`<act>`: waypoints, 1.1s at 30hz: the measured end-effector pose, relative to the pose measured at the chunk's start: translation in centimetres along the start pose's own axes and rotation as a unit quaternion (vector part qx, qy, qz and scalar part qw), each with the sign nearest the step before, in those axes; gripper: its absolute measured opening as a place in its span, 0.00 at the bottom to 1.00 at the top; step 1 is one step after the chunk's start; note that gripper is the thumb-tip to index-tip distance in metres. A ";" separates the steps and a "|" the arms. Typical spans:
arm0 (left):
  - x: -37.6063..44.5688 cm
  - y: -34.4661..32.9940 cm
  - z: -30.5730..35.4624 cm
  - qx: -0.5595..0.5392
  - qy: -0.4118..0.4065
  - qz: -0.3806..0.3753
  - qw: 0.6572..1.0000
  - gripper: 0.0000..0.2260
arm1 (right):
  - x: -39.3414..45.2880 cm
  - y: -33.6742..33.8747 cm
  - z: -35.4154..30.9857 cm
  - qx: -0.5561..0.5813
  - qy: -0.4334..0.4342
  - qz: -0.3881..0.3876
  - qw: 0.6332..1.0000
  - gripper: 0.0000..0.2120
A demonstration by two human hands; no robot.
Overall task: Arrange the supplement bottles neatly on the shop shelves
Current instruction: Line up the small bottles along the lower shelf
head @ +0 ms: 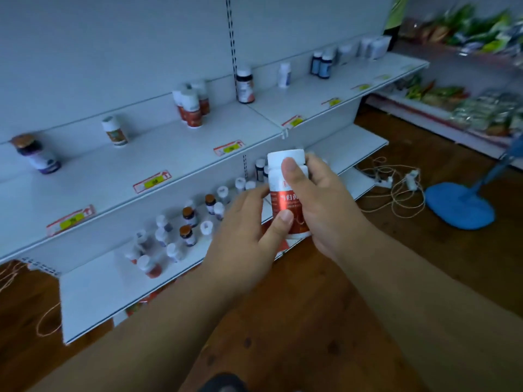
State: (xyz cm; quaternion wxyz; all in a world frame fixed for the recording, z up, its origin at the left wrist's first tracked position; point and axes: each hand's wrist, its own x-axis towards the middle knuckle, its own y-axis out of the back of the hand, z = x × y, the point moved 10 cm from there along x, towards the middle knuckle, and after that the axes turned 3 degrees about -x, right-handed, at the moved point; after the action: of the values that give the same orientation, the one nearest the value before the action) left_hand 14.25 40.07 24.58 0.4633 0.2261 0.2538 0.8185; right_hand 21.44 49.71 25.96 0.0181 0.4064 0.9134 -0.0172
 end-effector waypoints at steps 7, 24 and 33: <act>10.0 -2.2 2.9 -0.009 -0.025 0.017 1.000 0.32 | 8.1 6.5 -3.0 -0.081 0.025 -0.015 0.996 0.12; 29.3 -2.8 -3.3 0.076 0.034 0.019 0.996 0.40 | 30.6 9.4 -4.8 -0.141 0.068 -0.102 0.982 0.24; 31.3 0.5 -8.4 0.172 0.199 0.123 0.957 0.38 | 39.3 1.8 -3.8 -0.213 0.107 -0.247 0.939 0.16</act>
State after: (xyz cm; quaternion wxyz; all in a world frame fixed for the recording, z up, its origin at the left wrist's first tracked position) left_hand -5.81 65.50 22.69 0.2533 0.1646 0.4479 0.8415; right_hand -3.58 80.22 27.86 0.0015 0.1545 0.9639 0.2170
